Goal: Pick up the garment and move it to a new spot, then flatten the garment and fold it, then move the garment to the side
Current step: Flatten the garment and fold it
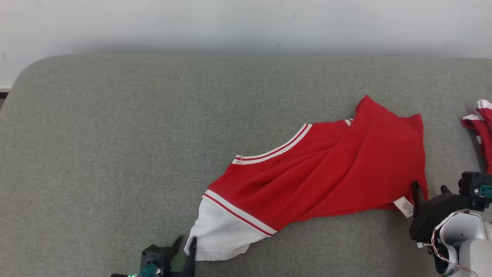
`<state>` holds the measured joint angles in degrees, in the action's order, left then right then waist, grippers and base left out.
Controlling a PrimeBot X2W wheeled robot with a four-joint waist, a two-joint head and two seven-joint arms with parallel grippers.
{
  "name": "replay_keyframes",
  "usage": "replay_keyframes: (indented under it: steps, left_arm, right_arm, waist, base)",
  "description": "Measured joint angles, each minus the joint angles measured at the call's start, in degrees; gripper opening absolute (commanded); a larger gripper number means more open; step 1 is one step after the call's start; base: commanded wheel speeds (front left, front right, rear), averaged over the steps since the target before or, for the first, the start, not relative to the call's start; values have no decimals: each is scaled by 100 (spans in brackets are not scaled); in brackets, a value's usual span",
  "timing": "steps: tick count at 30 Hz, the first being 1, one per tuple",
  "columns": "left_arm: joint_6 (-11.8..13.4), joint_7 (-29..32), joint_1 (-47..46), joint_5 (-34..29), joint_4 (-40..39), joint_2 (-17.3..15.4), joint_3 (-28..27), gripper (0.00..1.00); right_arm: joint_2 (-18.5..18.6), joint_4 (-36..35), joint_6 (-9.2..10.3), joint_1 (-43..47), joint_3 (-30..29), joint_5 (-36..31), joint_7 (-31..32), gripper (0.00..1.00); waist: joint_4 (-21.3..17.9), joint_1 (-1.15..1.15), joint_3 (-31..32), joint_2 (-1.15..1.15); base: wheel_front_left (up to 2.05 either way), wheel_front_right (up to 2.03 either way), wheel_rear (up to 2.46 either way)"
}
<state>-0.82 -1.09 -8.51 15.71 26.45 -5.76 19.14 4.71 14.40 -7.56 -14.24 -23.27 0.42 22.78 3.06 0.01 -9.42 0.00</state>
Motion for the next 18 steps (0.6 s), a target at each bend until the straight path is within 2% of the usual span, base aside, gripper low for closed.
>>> replay_keyframes:
  steps: [3, 9, 18]
  left_arm:
    - [79, -147, -48, -107, -92, -68, 4, 100]
    - [22, -276, -49, -263, -380, -312, 120, 100]
    - [-281, 291, -38, -342, -660, -599, 445, 100]
  right_arm:
    - [-3, -88, 0, -21, -18, 0, 16, 100]
    - [-34, -312, 0, 115, -41, 34, 8, 100]
    - [-104, -636, 0, 310, -64, 59, 94, 100]
  waist:
    - [72, 0, -54, 0]
    - [138, 0, -87, 0]
    - [21, -1, -84, 0]
  base:
    - [0, 0, 0]
    - [0, 0, 0]
    - [0, 0, 0]
